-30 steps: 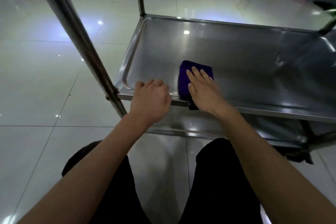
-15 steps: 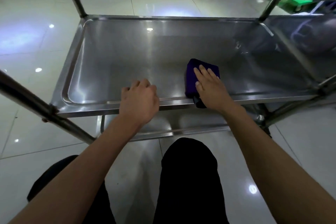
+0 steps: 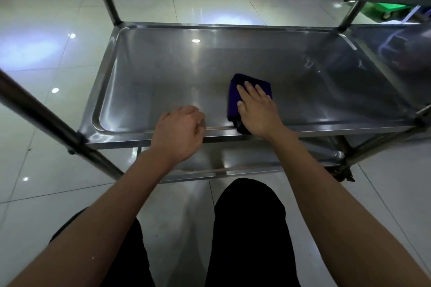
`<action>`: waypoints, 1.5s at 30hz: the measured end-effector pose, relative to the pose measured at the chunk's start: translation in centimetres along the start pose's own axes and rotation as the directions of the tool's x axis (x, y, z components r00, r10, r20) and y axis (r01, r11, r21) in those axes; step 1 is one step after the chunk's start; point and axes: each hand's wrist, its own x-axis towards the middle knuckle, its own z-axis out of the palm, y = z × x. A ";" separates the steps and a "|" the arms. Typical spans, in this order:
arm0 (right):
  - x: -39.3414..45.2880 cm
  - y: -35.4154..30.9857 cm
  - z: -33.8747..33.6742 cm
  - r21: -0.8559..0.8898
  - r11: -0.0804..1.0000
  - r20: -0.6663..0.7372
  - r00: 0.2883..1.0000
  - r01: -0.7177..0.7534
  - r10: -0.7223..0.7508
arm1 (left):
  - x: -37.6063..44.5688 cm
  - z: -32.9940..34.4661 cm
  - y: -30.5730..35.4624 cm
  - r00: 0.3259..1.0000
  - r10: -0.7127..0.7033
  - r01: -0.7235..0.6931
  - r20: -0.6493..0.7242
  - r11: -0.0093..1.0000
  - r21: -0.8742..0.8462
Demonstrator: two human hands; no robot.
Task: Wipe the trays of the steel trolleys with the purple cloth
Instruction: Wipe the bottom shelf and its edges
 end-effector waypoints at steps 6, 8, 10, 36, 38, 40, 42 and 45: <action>2.4 -6.1 2.2 0.015 0.998 0.011 0.998 0.059 -0.059 | -2.0 -3.7 -5.9 0.981 -0.181 0.190 -0.073 0.970 0.150; 3.4 -8.9 3.1 0.013 0.995 0.027 0.995 0.100 -0.100 | -2.8 -4.5 -7.3 0.961 -0.270 0.276 -0.055 0.942 0.189; 4.6 -11.8 3.8 0.008 0.986 0.038 0.986 0.164 -0.164 | -3.7 -4.9 -8.2 0.940 -0.339 0.340 -0.040 0.919 0.201; 10.2 -17.5 5.3 0.081 0.954 0.067 0.953 0.289 -0.294 | -3.2 -4.3 -7.8 0.951 -0.291 0.307 -0.103 0.928 0.212; 10.1 -14.3 4.3 0.073 0.970 0.056 0.970 0.232 -0.236 | -1.1 -3.9 -5.8 0.968 -0.241 0.250 -0.073 0.951 0.179; 9.8 -10.6 3.1 0.079 0.982 0.050 0.983 0.172 -0.177 | 1.0 -3.0 -3.6 0.981 -0.184 0.190 -0.054 0.968 0.166; 9.2 -6.6 1.8 0.090 0.990 0.048 0.992 0.112 -0.117 | 2.9 -1.9 -1.3 0.991 -0.135 0.136 -0.016 0.980 0.147; 7.9 -0.4 -0.1 0.109 0.994 0.020 1.000 0.018 -0.021 | 5.2 -0.4 1.8 0.995 -0.079 0.073 0.054 0.991 0.109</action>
